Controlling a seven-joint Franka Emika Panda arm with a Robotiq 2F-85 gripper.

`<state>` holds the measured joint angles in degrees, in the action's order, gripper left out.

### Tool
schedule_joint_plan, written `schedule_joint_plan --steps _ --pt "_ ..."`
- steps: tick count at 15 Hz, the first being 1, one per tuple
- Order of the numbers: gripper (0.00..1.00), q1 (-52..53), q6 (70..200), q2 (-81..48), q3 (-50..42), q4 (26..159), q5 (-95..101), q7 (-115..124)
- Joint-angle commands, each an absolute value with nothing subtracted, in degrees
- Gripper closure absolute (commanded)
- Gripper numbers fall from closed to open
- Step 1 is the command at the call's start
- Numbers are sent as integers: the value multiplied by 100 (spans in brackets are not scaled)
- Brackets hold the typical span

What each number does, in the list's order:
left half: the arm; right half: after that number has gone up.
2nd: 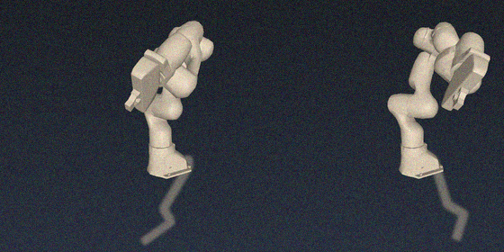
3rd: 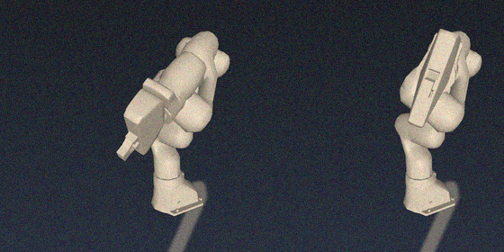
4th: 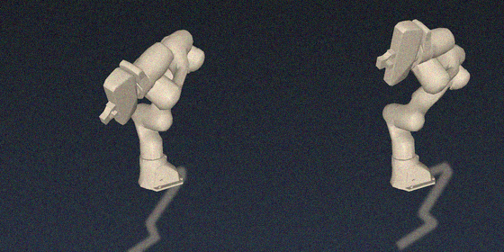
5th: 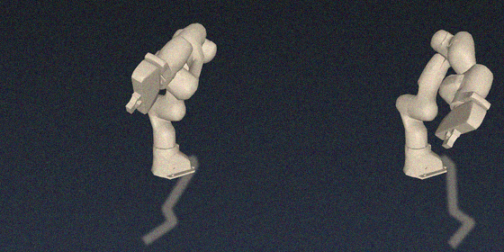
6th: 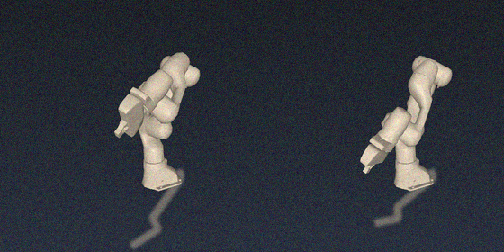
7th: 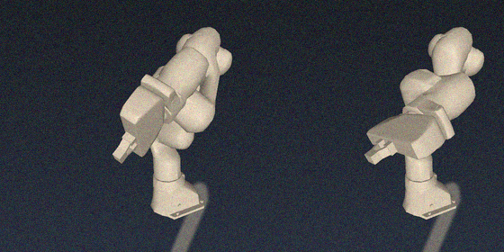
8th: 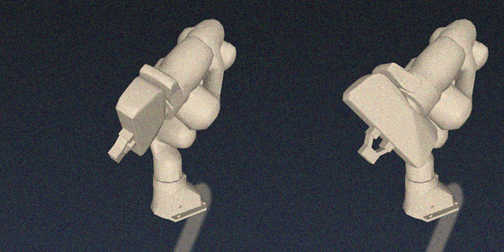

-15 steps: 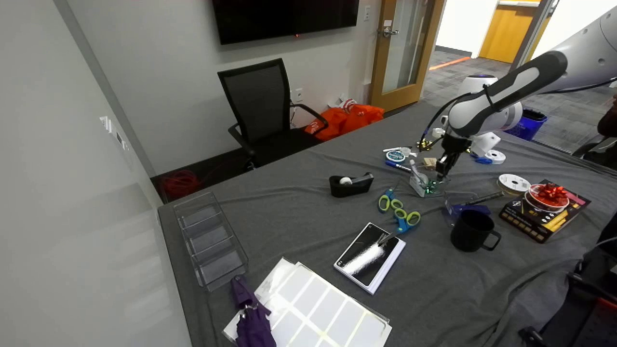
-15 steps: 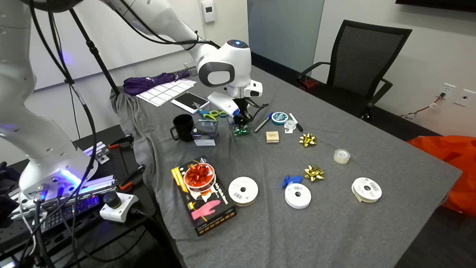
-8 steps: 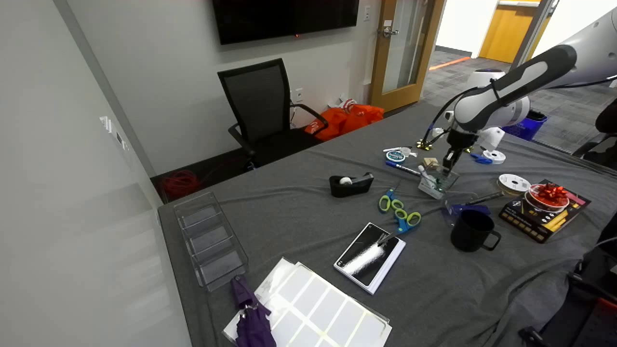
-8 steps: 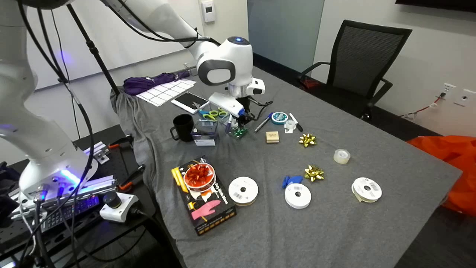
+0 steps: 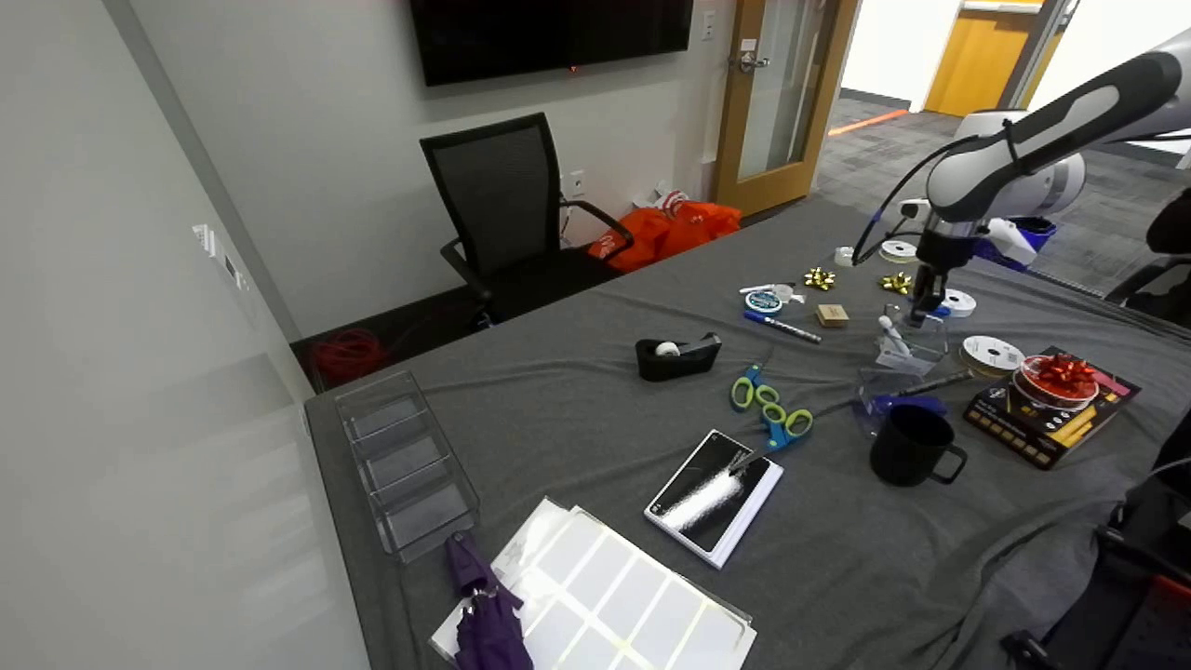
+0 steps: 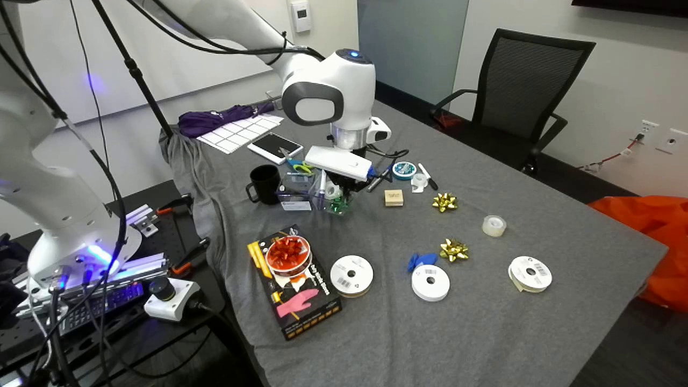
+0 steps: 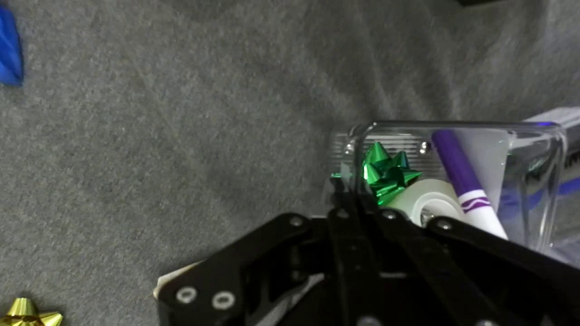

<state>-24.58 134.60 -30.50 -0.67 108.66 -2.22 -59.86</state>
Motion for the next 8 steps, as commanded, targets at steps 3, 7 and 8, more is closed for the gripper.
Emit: schedule_joint_plan --steps 3,7,8 --pt "99 -2347 13413 -3033 -460 10915 234 -6543" --pt "99 -2282 13582 -3148 -581 10896 477 -6467" --pt "99 -2262 13651 -3194 -609 10892 547 -6446"
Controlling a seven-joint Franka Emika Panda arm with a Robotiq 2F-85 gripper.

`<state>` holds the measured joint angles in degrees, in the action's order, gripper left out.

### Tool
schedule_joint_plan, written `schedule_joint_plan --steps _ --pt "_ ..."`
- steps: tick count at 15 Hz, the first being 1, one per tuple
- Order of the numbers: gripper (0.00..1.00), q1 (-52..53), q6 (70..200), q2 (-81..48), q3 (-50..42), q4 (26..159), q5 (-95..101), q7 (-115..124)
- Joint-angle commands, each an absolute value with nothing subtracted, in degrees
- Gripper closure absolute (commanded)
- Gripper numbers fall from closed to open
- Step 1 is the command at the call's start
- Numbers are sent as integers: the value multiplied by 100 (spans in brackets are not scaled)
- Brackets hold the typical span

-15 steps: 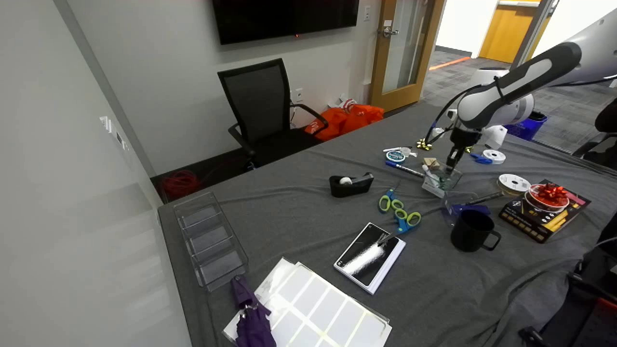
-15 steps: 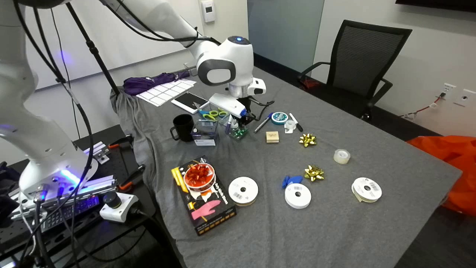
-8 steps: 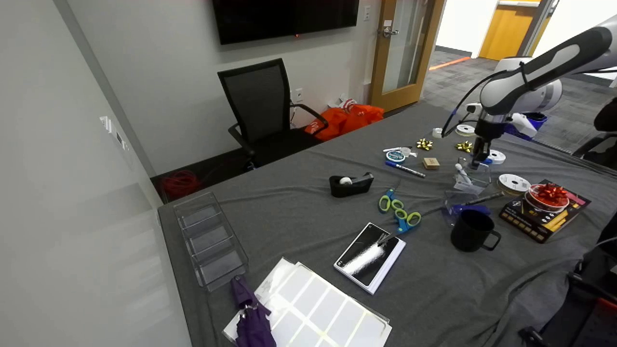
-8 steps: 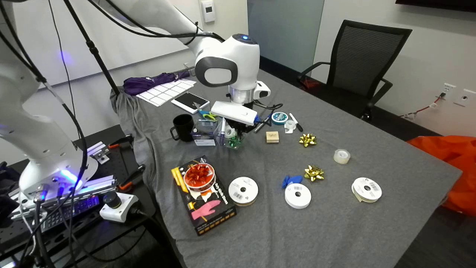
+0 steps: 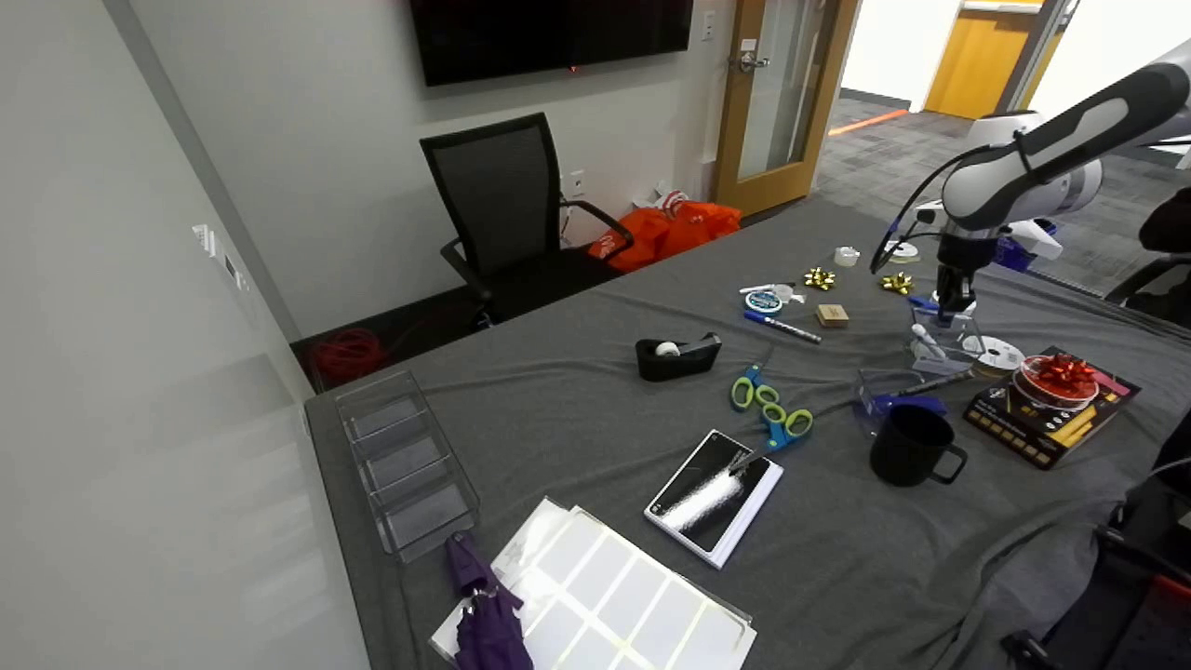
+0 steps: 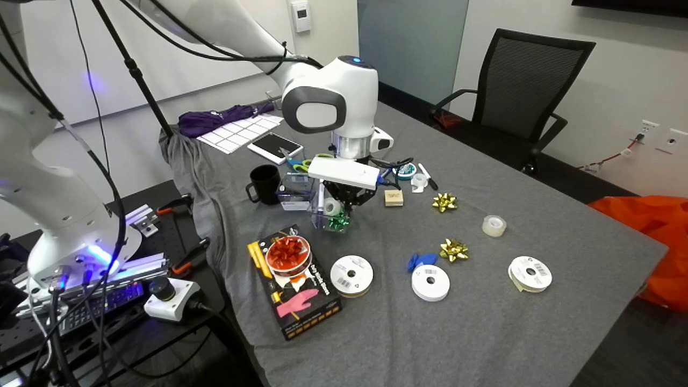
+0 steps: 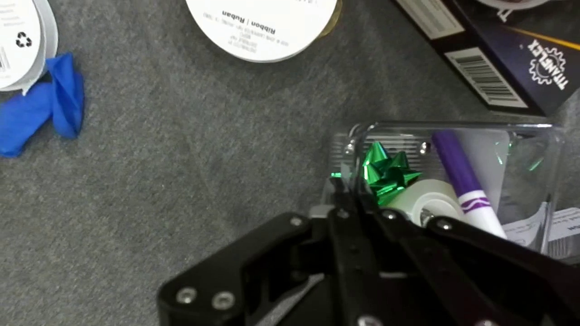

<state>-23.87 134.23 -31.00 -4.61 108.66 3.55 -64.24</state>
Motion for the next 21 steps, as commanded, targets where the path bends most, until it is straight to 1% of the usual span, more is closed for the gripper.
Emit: schedule_joint_plan --steps 1,5,6,7,8,10,11,16,17,21 --pt "99 -2250 13749 -3242 -629 10893 617 -6436" --pt "99 -2236 14158 -3457 -687 10895 853 -6449" --pt "71 -2267 14213 -3485 -661 10891 856 -6495" --pt "69 -2290 14218 -3497 -640 10876 847 -6519" --pt "64 -2321 14183 -3481 -603 10864 805 -6560" --pt "47 -2387 14044 -3369 -522 10857 699 -6677" --pt "42 -2451 13959 -3279 -439 10851 581 -6782" --pt "6 -2612 13582 -2826 -191 10853 -141 -7368" --pt "0 -2615 13531 -2739 -170 10900 -269 -7513" --pt "0 -2535 13310 -2456 -178 11181 -667 -8092"
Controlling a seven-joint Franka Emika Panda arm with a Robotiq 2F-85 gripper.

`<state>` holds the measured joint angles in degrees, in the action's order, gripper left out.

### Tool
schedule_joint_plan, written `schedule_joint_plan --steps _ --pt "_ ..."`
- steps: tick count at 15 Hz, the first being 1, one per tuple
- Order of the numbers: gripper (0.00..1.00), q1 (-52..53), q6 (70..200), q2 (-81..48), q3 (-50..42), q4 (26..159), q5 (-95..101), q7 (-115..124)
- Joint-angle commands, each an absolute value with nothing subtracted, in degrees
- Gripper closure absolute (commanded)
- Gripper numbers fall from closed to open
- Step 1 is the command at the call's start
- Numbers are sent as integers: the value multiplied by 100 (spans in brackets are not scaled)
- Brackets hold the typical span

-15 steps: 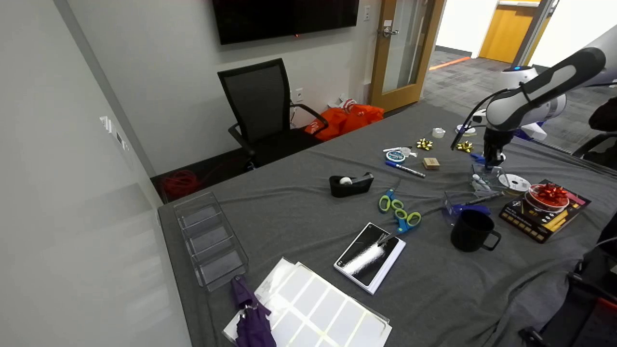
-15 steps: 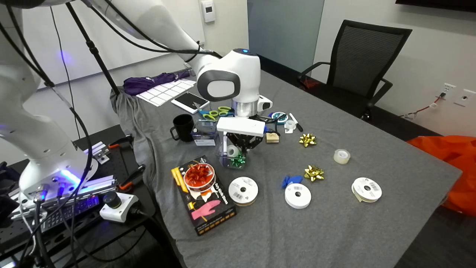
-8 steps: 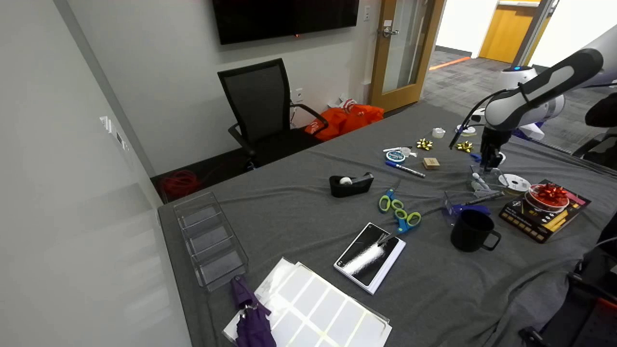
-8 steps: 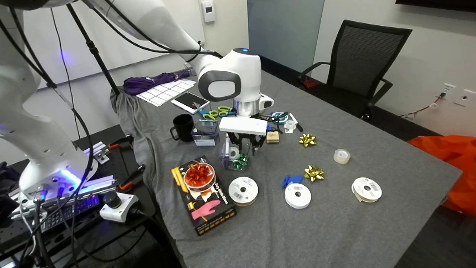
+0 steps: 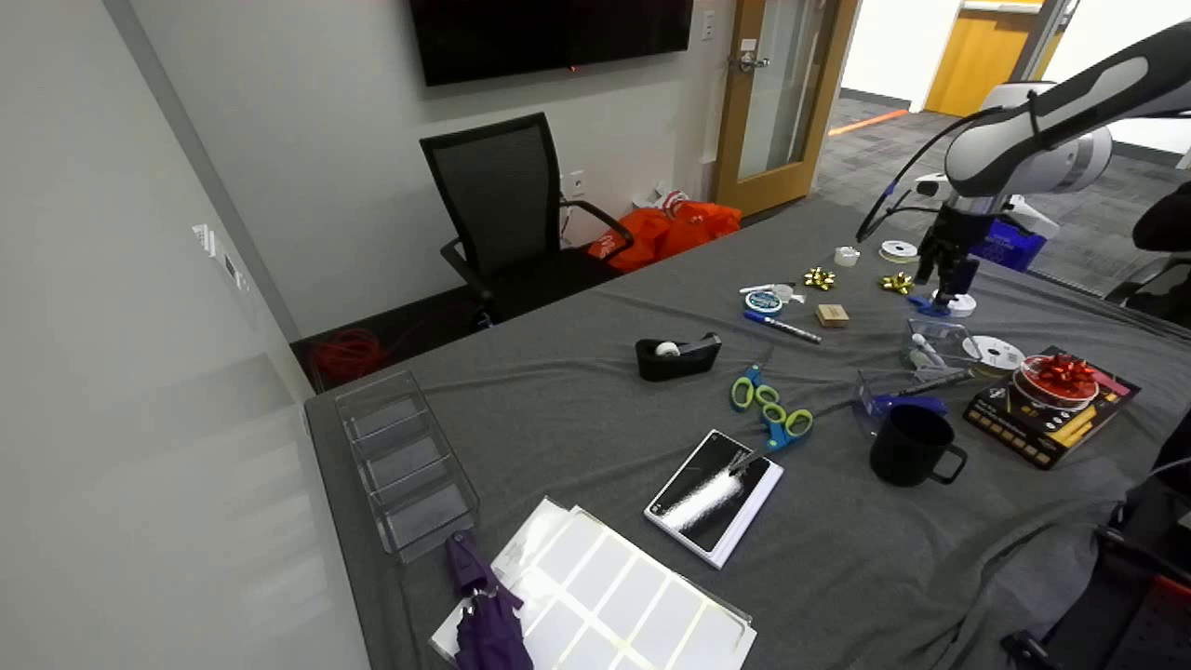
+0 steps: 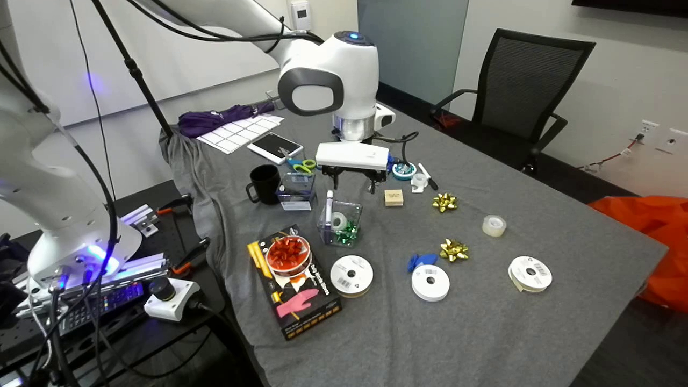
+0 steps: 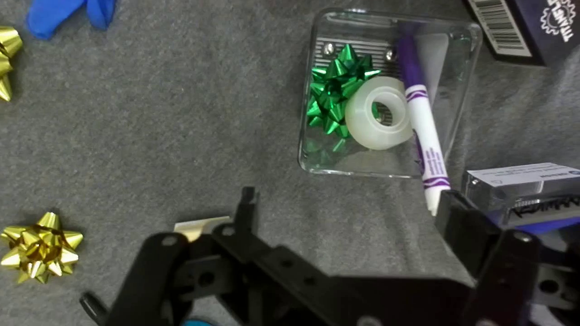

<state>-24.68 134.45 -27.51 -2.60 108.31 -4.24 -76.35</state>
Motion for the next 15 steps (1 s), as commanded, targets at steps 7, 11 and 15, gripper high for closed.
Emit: schedule_joint_plan --steps 7,11,15 --pt "0 -2321 13450 -2407 -260 11747 -738 -8223" --pt "34 -2287 13525 -2418 -232 11934 -816 -8201" --pt "63 -2276 13612 -2433 -202 12037 -967 -8212"
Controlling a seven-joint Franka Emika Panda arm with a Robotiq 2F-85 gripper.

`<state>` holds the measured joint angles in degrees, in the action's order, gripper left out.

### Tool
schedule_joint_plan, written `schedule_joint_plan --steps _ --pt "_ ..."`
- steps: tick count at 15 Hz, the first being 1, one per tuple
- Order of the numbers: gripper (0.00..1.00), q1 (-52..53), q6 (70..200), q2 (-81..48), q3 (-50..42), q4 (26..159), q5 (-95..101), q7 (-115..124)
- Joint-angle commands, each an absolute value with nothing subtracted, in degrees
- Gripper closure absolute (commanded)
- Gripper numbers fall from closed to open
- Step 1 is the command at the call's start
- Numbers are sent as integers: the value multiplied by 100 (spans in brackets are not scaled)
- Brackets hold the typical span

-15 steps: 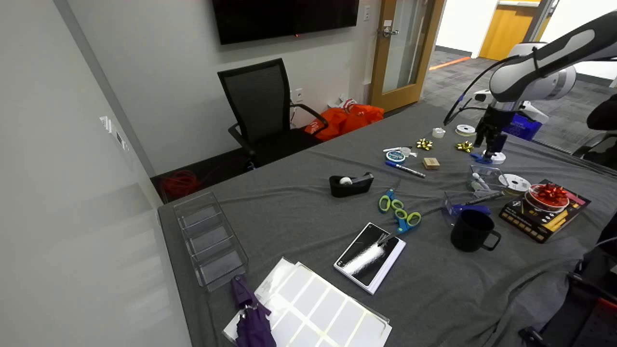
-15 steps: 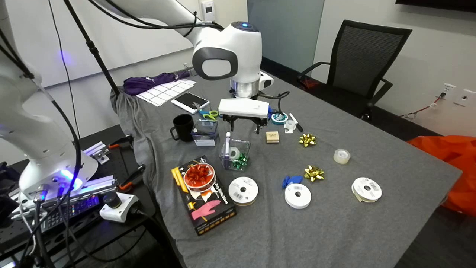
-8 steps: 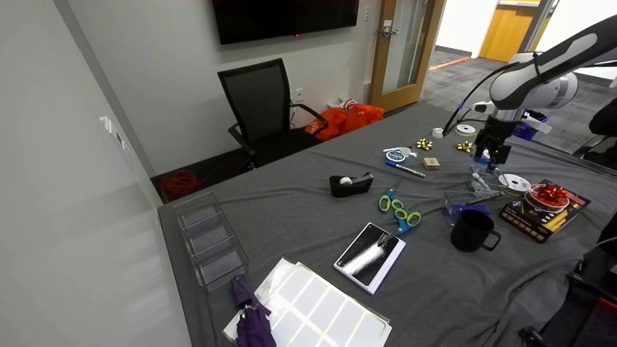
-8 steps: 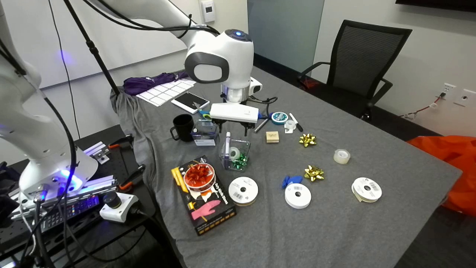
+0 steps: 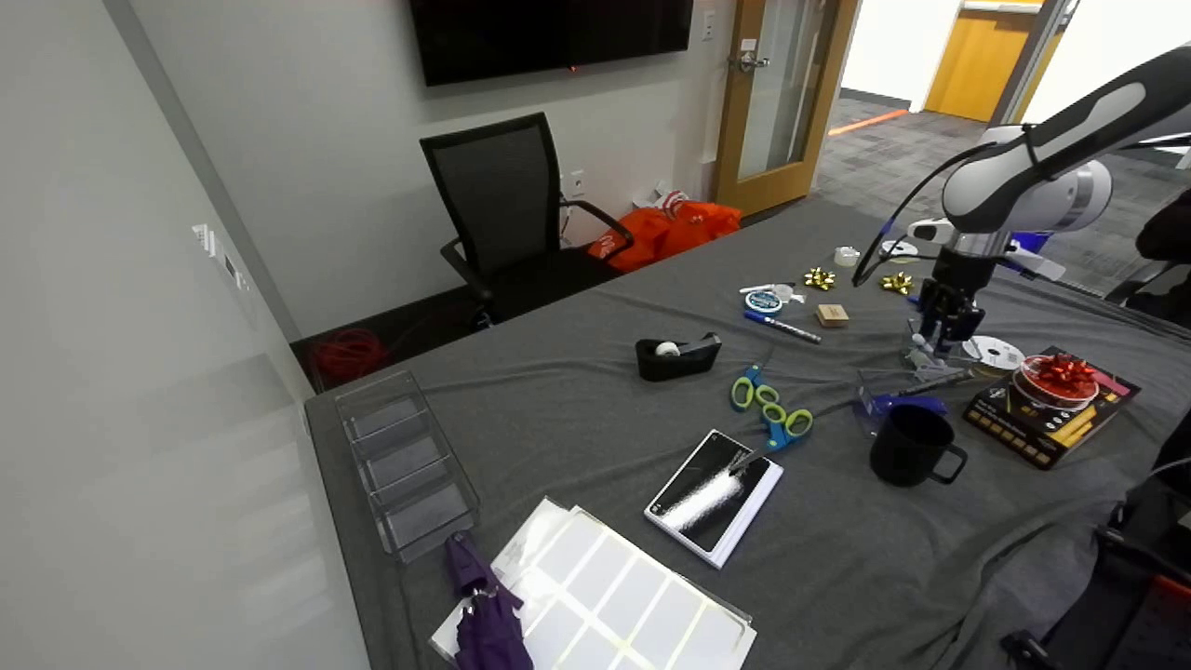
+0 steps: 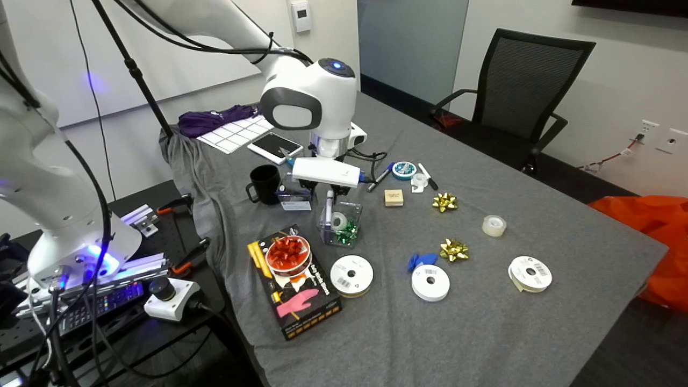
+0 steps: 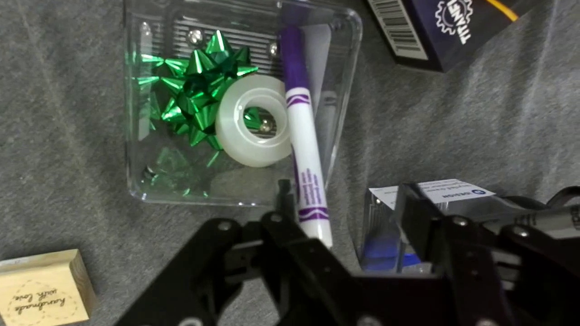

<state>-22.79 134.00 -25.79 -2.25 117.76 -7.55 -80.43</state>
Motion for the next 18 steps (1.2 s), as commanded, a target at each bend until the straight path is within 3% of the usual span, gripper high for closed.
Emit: schedule_joint_plan --steps 1,5,16,17,18 --pt "69 -2271 13648 -2443 -197 12049 -1002 -8208" --pt "97 -2248 13778 -2482 -191 12064 -1072 -8169" --pt "96 -2288 13566 -2408 -165 11977 -1210 -8232" --pt "70 -2294 13596 -2417 -166 11978 -1232 -8253" --pt "56 -2292 13621 -2425 -171 11979 -1237 -8258"
